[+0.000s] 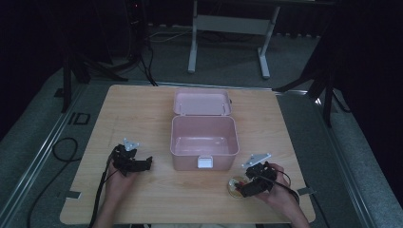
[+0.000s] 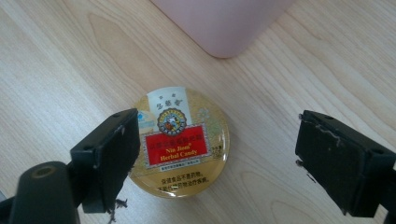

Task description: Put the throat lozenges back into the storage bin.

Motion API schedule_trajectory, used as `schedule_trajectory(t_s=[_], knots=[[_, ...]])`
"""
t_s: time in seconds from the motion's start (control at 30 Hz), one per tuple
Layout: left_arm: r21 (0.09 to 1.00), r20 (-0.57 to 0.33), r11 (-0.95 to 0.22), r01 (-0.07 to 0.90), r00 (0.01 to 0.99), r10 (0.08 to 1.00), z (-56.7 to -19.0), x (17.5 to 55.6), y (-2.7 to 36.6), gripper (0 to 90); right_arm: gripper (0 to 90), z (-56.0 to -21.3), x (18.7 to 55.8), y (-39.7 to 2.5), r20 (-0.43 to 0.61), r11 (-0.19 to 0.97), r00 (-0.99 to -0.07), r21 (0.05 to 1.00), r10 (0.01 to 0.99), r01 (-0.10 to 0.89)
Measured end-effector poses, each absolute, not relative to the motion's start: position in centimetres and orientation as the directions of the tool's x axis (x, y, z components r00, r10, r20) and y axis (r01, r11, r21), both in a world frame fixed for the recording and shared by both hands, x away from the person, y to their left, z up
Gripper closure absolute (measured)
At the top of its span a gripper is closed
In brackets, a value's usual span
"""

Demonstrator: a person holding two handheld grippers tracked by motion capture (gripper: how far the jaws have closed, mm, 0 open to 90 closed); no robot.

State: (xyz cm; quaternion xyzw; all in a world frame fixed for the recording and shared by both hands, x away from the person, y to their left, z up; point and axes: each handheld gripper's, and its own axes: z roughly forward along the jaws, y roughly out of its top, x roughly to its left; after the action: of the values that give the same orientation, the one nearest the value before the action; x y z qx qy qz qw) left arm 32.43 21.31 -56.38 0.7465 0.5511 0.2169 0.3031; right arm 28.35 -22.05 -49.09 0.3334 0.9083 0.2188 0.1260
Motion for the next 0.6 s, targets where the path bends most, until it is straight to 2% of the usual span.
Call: schedule_trajectory(t_s=[0.6], knots=[[0.692,-0.01,-0.208,0.691,0.298,0.954,-56.4,32.4,21.3,6.9,13.6,-49.9,28.2,-21.0,-0.073,0.716,-0.775,0.444,0.628,0.539]])
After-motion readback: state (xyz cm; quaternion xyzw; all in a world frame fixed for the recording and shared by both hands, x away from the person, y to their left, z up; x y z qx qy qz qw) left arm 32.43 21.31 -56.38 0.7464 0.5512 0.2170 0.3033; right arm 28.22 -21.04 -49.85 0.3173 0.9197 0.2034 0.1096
